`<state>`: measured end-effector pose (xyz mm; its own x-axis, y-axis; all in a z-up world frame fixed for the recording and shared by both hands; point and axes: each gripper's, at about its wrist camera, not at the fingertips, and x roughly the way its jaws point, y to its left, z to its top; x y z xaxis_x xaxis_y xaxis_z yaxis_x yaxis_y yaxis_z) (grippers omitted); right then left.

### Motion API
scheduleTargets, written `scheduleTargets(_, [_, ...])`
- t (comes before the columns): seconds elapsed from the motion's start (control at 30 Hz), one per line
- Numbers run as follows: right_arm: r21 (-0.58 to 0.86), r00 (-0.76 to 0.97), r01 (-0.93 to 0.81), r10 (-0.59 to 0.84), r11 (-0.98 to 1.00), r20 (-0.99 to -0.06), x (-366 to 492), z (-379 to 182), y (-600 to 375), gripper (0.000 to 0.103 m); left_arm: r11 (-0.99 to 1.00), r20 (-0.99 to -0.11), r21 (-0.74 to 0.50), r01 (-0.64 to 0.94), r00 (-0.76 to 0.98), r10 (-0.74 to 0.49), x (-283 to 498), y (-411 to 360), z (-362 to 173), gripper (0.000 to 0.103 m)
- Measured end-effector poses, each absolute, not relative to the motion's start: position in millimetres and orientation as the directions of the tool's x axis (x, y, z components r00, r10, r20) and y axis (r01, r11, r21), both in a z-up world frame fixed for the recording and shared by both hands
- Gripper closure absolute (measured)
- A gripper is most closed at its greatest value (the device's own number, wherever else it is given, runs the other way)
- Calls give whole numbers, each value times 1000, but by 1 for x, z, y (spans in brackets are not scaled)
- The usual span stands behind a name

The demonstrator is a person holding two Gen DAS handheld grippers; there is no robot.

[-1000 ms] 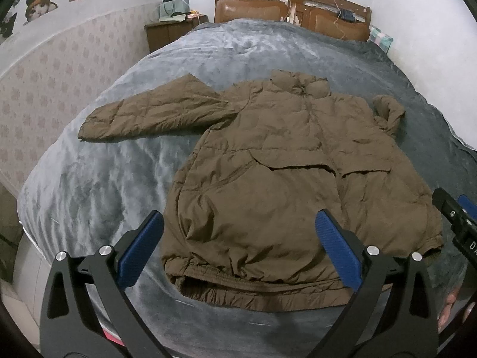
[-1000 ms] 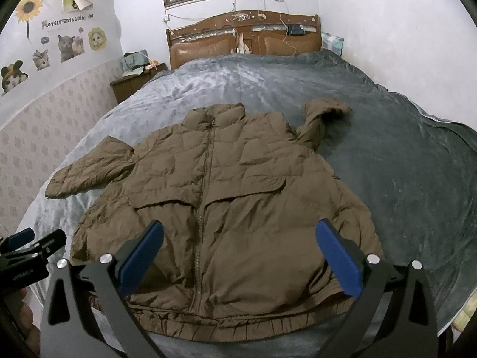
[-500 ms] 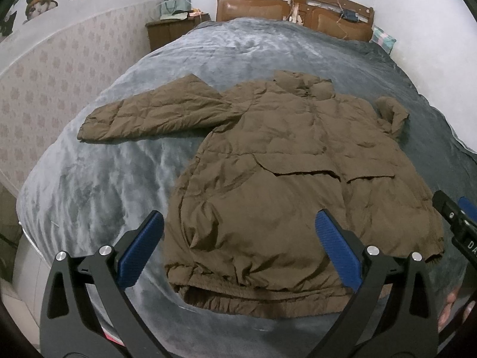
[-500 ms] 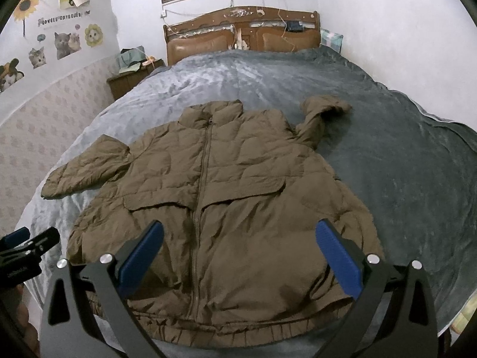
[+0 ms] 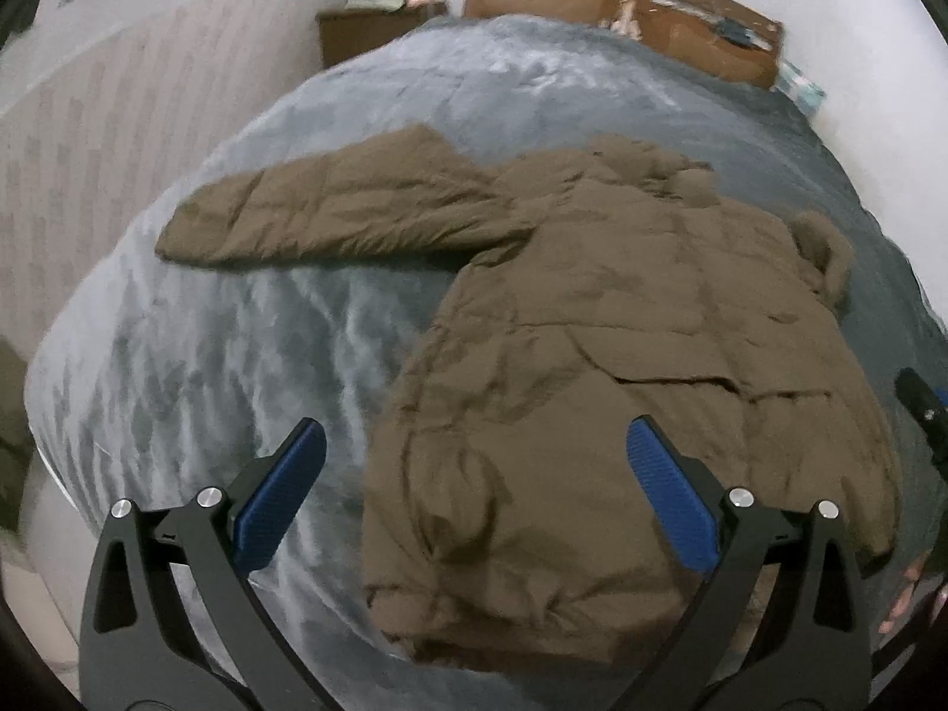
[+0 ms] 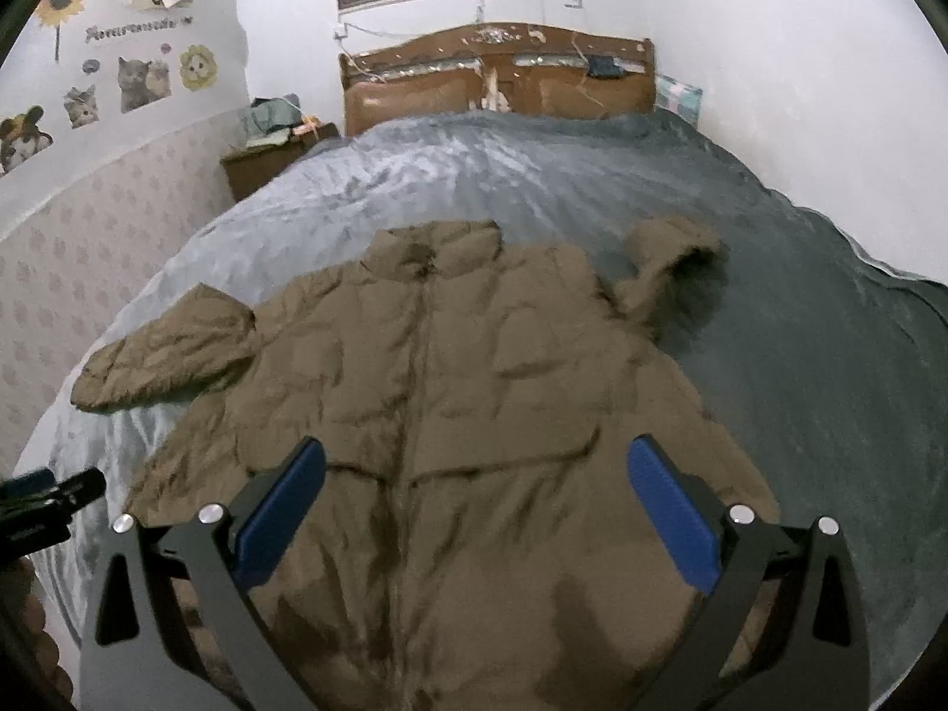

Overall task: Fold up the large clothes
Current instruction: 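Move the left gripper to the outstretched jacket sleeve and close on it, then lift the sleeve with the left gripper and lay it across the jacket body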

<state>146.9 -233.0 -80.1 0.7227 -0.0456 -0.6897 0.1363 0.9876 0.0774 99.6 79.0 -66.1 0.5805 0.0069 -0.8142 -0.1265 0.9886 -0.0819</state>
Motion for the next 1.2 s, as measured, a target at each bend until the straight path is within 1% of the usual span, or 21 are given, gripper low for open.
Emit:
scheduleTargets(0.13, [73,734,92,-18,993,-679,176,-82,-228,1,971,-825,-82,-223,562,59,122,113,-80,3])
scheduleTargets(0.27, [60,717,73,-11,996,-697,208,-86,-223,1,958,-813,-16,-287,561,155,151,155,-88,3])
scheduleTargets(0.33, [64,732,81,-16,995,-682,217,-88,-224,1,945,-813,-12,-327,554,181,165,180,-93,3])
scheduleTargets(0.37, [67,745,80,-15,995,-667,222,-88,-224,1,928,-808,-10,-372,550,211,174,198,-96,3])
scheduleTargets(0.47, [31,741,68,-30,997,-670,245,-93,-224,1,880,-784,-7,-474,549,289,195,245,-102,3])
scheduleTargets(0.6, [-51,733,41,-65,998,-678,275,-100,-219,1,836,-762,74,-543,510,399,227,278,-114,3])
scheduleTargets(0.63, [-89,731,42,-92,995,-677,285,-104,-218,1,832,-766,74,-550,503,401,234,284,-118,3])
scheduleTargets(0.7, [-147,733,61,-145,987,-664,300,-109,-218,1,821,-787,18,-571,498,364,250,304,-132,3])
scheduleTargets(0.8, [-172,727,50,-154,984,-670,319,-114,-225,1,795,-820,-68,-603,487,300,273,333,-152,3])
scheduleTargets(0.87, [-172,724,38,-146,984,-674,330,-115,-227,1,775,-830,-97,-624,480,283,286,345,-164,3])
scheduleTargets(1.0, [-165,721,10,-121,986,-682,343,-118,-230,1,759,-825,-76,-647,468,316,307,357,-182,9])
scheduleTargets(1.03, [-157,721,6,-113,988,-683,345,-120,-231,1,756,-838,-81,-649,455,301,313,360,-189,12])
scheduleTargets(1.1, [-142,718,9,-105,990,-688,349,-125,-233,1,739,-853,-122,-662,451,263,321,367,-200,14])
scheduleTargets(1.17, [-125,709,13,-97,992,-699,352,-130,-235,1,733,-851,-133,-667,456,261,327,370,-202,22])
scheduleTargets(1.2, [-115,704,16,-93,993,-704,354,-132,-236,1,740,-851,-118,-663,451,269,329,369,-200,37])
